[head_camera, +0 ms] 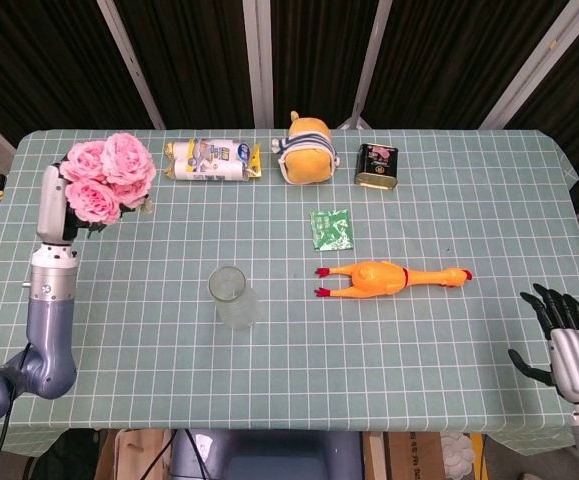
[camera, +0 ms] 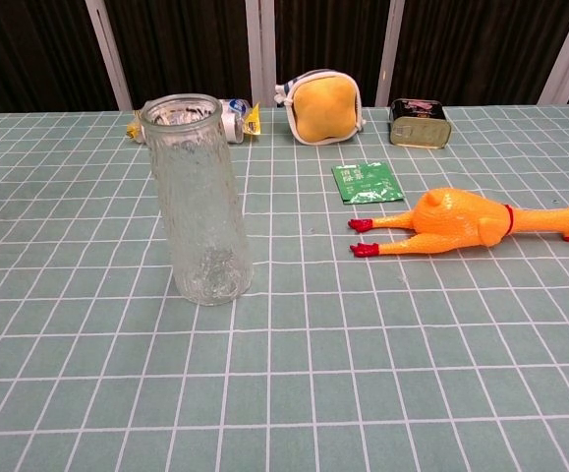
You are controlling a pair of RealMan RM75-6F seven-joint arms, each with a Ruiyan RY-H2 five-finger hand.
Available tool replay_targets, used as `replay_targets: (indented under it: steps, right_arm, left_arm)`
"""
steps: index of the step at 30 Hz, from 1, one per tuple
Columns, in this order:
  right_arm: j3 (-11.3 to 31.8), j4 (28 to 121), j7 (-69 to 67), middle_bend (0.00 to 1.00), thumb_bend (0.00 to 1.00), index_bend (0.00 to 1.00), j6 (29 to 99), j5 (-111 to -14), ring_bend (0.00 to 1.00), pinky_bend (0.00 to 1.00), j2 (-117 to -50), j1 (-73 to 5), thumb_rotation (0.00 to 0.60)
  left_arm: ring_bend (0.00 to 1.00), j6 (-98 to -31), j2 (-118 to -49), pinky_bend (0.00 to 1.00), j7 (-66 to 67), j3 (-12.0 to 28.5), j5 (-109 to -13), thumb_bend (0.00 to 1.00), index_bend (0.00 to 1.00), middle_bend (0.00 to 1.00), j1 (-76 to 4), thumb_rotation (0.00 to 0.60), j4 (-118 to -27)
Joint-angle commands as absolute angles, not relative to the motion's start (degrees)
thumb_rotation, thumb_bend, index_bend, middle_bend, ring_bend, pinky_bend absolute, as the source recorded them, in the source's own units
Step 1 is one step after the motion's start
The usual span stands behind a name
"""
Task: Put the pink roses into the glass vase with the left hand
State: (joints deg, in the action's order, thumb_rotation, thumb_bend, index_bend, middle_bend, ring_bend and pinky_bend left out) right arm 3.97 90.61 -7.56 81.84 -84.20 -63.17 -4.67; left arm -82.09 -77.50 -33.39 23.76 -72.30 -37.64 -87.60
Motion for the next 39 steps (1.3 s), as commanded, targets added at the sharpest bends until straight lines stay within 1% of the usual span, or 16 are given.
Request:
replay_targets:
  steps: [1,6,10,13,20,31,39]
  right_arm:
    - [4.0,90.5,-7.7,0.08,0.28,0.17,81.8,-84.1,0.04,0.0,-63.2,-4.7,0.6]
    - [4.1,90.4,-8.1,0.08,0.28,0.17,81.9,-84.0,0.04,0.0,-63.1,-4.6,0.6]
    - [4.2,90.3,-8.8,0.08,0.28,0.17,82.1,-83.8,0.04,0.0,-62.9,-4.5,0.6]
    - [4.3,90.1,-9.5,0.08,0.28,0.18,82.3,-83.7,0.04,0.0,-62.7,-4.3,0.6]
    - [4.3,90.2,-9.8,0.08,0.28,0.18,82.6,-83.8,0.04,0.0,-62.5,-4.2,0.6]
    - [4.5,90.0,-10.2,0.08,0.28,0.18,82.6,-83.3,0.04,0.0,-62.5,-4.1,0.6]
    - [4.6,89.9,-10.6,0.08,0.28,0.18,82.7,-83.2,0.04,0.0,-62.4,-4.0,0.6]
  left_arm:
    - [0.32,-80.4,-70.6,0.46,-44.7,28.9,-71.3,0.5,0.42,0.47,-34.9,0.6,-101.5]
    - [0.32,-79.2,-69.5,0.46,-46.4,30.8,-70.3,0.5,0.42,0.47,-35.1,0.6,-105.8]
    - [0.32,-79.4,-70.5,0.46,-44.7,32.5,-70.4,0.5,0.41,0.47,-36.7,0.6,-108.6]
    - [0.32,-78.7,-73.0,0.46,-41.7,32.3,-70.5,0.5,0.41,0.47,-39.0,0.6,-110.4]
    - [0.32,-78.3,-77.5,0.47,-42.1,32.0,-69.9,0.5,0.41,0.47,-40.7,0.6,-110.8]
    - [0.32,-76.9,-81.7,0.47,-43.3,31.3,-70.6,0.5,0.41,0.47,-42.6,0.6,-109.7]
    - [0.32,-75.8,-84.0,0.47,-43.8,29.3,-71.9,0.5,0.41,0.47,-43.0,0.6,-107.7]
